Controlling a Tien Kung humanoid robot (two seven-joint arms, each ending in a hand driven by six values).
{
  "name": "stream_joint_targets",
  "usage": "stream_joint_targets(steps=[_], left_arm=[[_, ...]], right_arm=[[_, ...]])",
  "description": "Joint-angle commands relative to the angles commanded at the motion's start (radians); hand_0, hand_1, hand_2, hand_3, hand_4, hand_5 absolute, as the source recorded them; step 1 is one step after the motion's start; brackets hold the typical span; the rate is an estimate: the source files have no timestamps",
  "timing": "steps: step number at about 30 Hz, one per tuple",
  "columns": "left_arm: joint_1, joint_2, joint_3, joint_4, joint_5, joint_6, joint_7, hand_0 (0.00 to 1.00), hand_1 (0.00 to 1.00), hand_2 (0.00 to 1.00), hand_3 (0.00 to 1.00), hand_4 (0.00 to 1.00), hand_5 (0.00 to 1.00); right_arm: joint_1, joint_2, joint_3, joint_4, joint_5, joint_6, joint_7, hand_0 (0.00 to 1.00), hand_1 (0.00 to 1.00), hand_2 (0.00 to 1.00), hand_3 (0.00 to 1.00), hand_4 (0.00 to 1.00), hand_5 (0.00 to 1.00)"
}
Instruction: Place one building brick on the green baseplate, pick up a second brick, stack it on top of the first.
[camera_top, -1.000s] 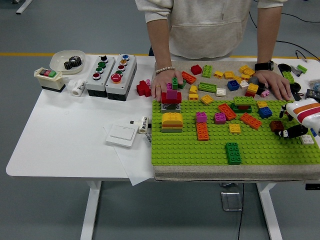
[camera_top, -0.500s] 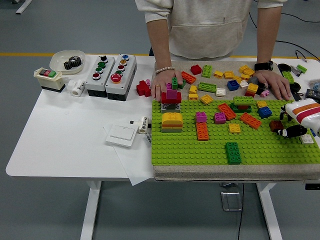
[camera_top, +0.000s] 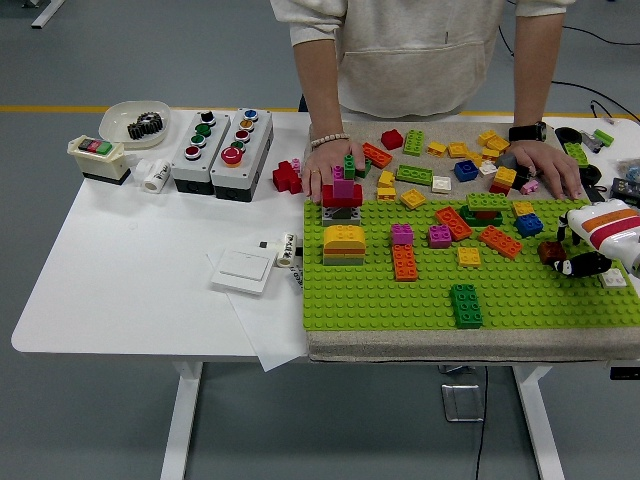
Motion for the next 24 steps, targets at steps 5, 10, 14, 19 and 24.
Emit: stream_joint_targets(steps=[5, 10, 14, 19, 24], left_arm=[[0.000, 0.000, 0.001, 0.000, -0.002, -0.001, -0.001, 0.814, 0.788, 0.776, 0.599, 0.671, 0.679], [-0.001, 0.000, 0.002, 0.000, -0.005, -0.001, -0.002, 0.813, 0.786, 0.776, 0.599, 0.671, 0.678], [-0.001, 0.000, 0.003, 0.000, -0.006, -0.001, -0.002, 0.813, 0.786, 0.776, 0.599, 0.671, 0.679], [-0.001, 0.000, 0.002, 0.001, -0.005, -0.001, -0.001, 0.813, 0.786, 0.776, 0.599, 0.671, 0.678], [0.000, -0.001, 0.001, 0.001, -0.004, -0.001, 0.000, 0.813, 0.786, 0.776, 0.599, 0.671, 0.678]], right_arm=[[-0.001, -0.004, 0.003, 0.010, -0.001, -0.003, 0.002, 0.284, 0.343, 0.426, 0.538, 0.758, 0.557], [-0.003, -0.008, 0.003, 0.017, -0.001, -0.005, 0.005, 0.273, 0.332, 0.421, 0.534, 0.740, 0.569], [-0.005, -0.011, 0.003, 0.017, 0.000, -0.003, 0.006, 0.251, 0.318, 0.410, 0.529, 0.733, 0.573], [-0.006, -0.012, 0.005, 0.019, 0.000, -0.006, 0.009, 0.214, 0.281, 0.389, 0.527, 0.728, 0.577], [-0.008, -0.013, 0.006, 0.020, -0.001, -0.006, 0.011, 0.214, 0.281, 0.389, 0.527, 0.728, 0.577]])
